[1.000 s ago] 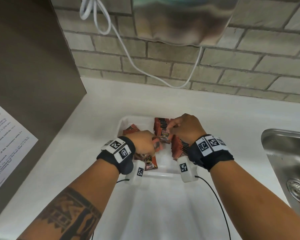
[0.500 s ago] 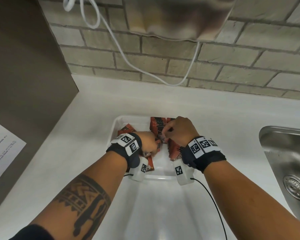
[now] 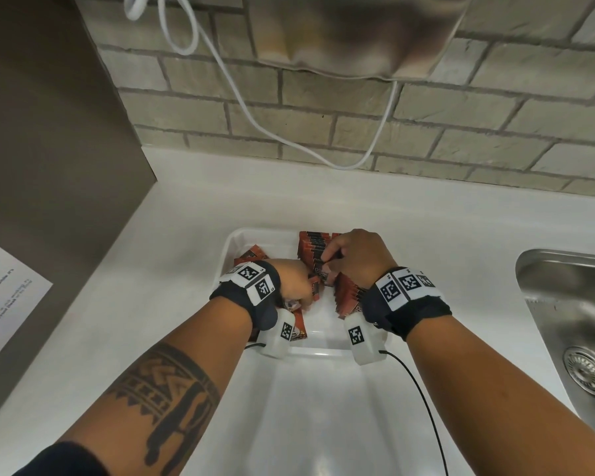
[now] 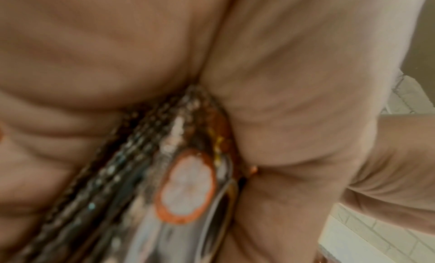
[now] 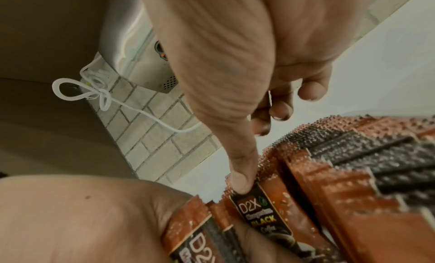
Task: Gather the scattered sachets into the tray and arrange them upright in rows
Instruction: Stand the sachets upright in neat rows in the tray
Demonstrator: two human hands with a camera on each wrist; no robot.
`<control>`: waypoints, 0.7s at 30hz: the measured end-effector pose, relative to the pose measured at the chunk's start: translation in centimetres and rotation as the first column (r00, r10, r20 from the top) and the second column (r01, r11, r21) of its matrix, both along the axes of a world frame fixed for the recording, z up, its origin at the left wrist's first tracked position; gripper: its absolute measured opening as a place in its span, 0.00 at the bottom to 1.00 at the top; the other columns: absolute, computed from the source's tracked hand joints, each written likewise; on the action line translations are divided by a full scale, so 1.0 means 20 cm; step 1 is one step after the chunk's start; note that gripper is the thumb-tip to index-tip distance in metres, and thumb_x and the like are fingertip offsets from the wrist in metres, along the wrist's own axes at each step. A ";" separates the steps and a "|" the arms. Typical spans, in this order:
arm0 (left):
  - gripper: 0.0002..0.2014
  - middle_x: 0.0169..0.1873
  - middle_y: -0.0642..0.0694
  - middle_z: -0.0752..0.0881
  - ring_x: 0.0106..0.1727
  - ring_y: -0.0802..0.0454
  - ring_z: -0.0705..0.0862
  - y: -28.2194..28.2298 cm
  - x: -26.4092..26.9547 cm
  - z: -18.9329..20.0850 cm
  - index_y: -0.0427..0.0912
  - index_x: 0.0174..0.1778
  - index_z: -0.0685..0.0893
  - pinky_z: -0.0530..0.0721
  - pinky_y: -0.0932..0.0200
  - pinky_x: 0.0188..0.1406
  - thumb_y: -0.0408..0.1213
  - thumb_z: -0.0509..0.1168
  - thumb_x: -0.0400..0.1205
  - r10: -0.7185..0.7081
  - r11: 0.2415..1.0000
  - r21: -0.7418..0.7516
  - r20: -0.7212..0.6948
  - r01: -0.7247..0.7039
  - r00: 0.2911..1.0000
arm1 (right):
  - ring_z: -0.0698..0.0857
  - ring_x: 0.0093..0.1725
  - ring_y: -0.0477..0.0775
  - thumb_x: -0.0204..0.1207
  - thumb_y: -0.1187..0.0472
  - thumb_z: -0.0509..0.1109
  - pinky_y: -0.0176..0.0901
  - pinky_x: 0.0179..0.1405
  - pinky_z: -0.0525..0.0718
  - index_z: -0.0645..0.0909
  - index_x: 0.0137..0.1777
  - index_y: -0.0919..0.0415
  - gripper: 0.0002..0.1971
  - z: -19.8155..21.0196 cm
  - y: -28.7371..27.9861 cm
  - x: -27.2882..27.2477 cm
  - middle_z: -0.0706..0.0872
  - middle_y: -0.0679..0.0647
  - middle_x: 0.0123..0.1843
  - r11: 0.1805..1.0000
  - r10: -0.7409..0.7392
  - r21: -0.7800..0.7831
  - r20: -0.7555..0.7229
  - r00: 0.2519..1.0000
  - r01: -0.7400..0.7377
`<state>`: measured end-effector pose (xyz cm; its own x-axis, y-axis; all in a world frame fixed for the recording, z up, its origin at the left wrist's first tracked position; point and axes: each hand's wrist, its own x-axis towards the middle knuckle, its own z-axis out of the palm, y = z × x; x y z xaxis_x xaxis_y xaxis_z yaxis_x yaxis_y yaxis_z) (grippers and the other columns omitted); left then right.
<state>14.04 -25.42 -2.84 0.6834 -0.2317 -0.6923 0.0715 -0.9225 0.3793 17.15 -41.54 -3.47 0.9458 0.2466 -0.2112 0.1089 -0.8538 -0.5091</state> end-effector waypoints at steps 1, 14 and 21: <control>0.17 0.50 0.39 0.89 0.46 0.44 0.85 0.00 0.00 0.00 0.35 0.61 0.87 0.87 0.54 0.47 0.38 0.75 0.79 0.002 1.000 -0.005 -0.005 -0.002 1.000 | 0.82 0.47 0.44 0.66 0.54 0.83 0.40 0.47 0.75 0.87 0.37 0.41 0.07 0.00 0.00 0.00 0.82 0.36 0.43 1.000 -0.001 0.000 -0.002 1.000 0.001; 0.17 0.43 0.44 0.85 0.39 0.49 0.80 0.03 0.01 0.03 0.37 0.62 0.86 0.78 0.61 0.33 0.41 0.74 0.80 0.001 1.000 0.000 0.028 -0.001 1.000 | 0.83 0.46 0.45 0.68 0.58 0.81 0.44 0.51 0.81 0.86 0.39 0.44 0.07 0.06 -0.03 -0.03 0.81 0.37 0.39 0.999 -0.025 0.031 0.026 0.999 0.024; 0.12 0.44 0.40 0.90 0.38 0.47 0.84 0.08 0.00 0.03 0.39 0.51 0.89 0.82 0.59 0.36 0.43 0.76 0.77 0.057 0.992 -0.114 -0.019 -0.059 0.998 | 0.82 0.36 0.40 0.72 0.59 0.78 0.32 0.33 0.72 0.88 0.40 0.48 0.04 0.16 -0.02 -0.11 0.85 0.40 0.34 0.994 -0.015 0.109 0.003 1.000 0.015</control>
<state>14.13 -23.73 -2.16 0.6876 -0.2703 -0.6739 0.1306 -0.8669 0.4810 15.05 -41.99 -0.18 0.9503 0.2538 -0.1802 0.0987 -0.7949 -0.5986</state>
